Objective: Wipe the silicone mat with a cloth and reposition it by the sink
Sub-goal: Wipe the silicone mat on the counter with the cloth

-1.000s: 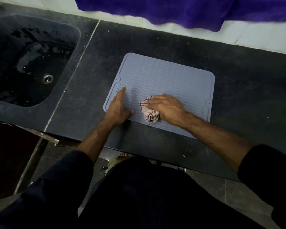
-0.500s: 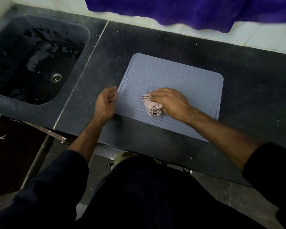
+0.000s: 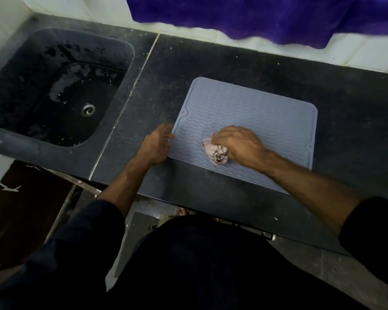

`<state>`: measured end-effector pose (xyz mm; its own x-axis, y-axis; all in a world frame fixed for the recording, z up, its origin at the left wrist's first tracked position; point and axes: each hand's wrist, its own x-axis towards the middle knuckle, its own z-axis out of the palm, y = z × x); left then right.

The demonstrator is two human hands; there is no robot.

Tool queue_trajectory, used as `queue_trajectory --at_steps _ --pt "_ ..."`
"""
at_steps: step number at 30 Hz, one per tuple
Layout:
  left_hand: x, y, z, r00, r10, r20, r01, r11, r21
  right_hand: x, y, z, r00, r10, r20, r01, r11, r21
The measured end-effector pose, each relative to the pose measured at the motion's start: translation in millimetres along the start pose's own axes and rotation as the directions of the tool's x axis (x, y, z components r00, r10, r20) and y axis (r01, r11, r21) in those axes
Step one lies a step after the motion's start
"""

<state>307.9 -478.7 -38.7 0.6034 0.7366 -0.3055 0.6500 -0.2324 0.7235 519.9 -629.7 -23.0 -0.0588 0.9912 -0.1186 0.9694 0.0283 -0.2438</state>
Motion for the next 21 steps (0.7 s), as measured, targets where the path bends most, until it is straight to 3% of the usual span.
queue_trajectory --at_steps 4,8,12,16,19,21 --pt "7.6 -0.5 -4.4 0.999 -0.037 0.001 0.037 0.999 -0.014 25.3 -24.0 15.6 0.996 -0.094 0.006 0.094 0.995 -0.024" --pt "7.7 -2.4 -8.4 0.998 0.056 0.006 -0.056 0.98 0.193 6.6 -7.3 17.7 0.995 -0.094 0.014 0.094 0.995 -0.037" --pt "15.1 1.0 -9.9 0.998 0.04 0.056 -0.057 0.931 0.36 9.4 -0.7 7.7 0.997 -0.026 0.079 0.032 0.997 -0.076" --pt "24.0 3.0 -16.8 0.982 0.033 0.186 -0.124 0.855 0.503 40.9 -21.9 4.8 0.992 -0.125 -0.034 0.125 0.992 -0.015" --pt "27.0 1.6 -19.8 0.976 0.023 0.216 -0.137 0.835 0.532 46.8 -33.9 15.7 0.986 -0.162 -0.033 0.161 0.987 -0.027" --pt "29.3 1.0 -18.1 0.986 -0.029 0.165 -0.058 0.866 0.498 39.6 -29.2 19.2 0.989 -0.148 -0.022 0.146 0.987 -0.069"
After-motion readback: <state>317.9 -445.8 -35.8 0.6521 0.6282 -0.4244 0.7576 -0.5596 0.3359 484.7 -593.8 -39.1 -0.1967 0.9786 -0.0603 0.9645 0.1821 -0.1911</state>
